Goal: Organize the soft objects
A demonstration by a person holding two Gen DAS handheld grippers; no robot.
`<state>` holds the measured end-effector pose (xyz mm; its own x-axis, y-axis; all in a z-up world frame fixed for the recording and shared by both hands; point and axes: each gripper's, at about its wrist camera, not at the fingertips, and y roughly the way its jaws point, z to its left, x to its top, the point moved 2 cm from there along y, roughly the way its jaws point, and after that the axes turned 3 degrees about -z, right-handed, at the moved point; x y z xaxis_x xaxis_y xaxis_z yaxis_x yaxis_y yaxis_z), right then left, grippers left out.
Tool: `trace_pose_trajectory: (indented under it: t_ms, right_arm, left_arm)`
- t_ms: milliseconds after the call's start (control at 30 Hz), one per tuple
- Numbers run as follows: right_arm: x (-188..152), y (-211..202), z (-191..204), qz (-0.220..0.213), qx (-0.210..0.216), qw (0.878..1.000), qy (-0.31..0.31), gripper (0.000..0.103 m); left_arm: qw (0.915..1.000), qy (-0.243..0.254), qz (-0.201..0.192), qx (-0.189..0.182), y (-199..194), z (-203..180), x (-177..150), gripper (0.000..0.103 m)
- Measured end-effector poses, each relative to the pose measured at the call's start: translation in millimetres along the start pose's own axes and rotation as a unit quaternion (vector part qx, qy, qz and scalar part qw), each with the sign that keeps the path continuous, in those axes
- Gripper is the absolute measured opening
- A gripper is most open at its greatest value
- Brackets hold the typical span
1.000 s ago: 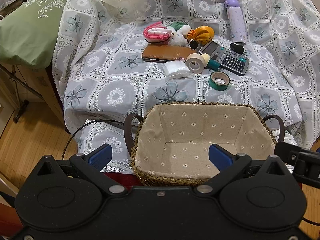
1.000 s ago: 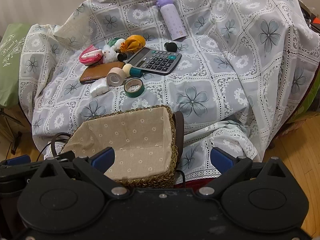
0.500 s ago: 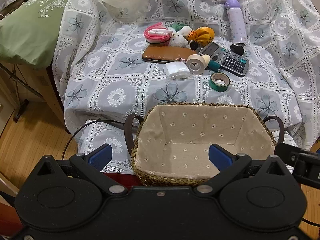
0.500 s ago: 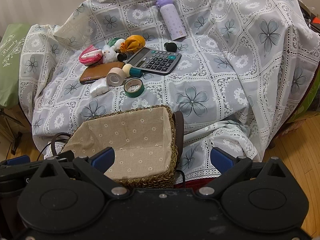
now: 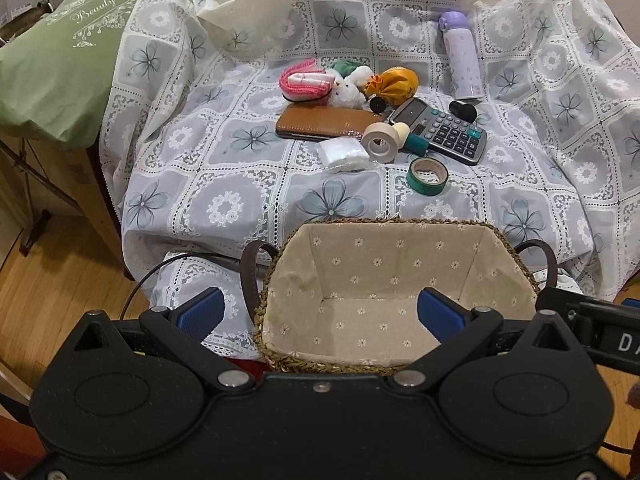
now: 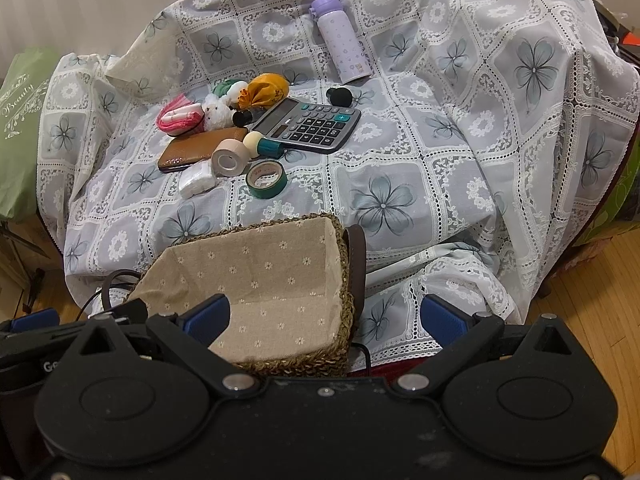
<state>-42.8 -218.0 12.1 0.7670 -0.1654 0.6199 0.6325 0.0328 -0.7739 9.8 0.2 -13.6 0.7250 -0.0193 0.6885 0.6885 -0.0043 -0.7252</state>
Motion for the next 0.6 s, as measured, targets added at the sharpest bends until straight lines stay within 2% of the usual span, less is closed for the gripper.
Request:
trace_pose_trajectory:
  t_ms: [300,600]
  right_arm:
    - [6.8,17.4,-4.6,0.007,-0.008,1.000,0.011,0.092]
    - [23.7,41.3,3.1,0.012,0.001,1.000,0.001,0.090]
  left_arm:
    - [0.9997,0.014,0.018,-0.006,14.8,-5.3,0.5,0.100]
    - [0.9997,0.018,0.017,0.005,28.0,-1.1,14.4,0.100]
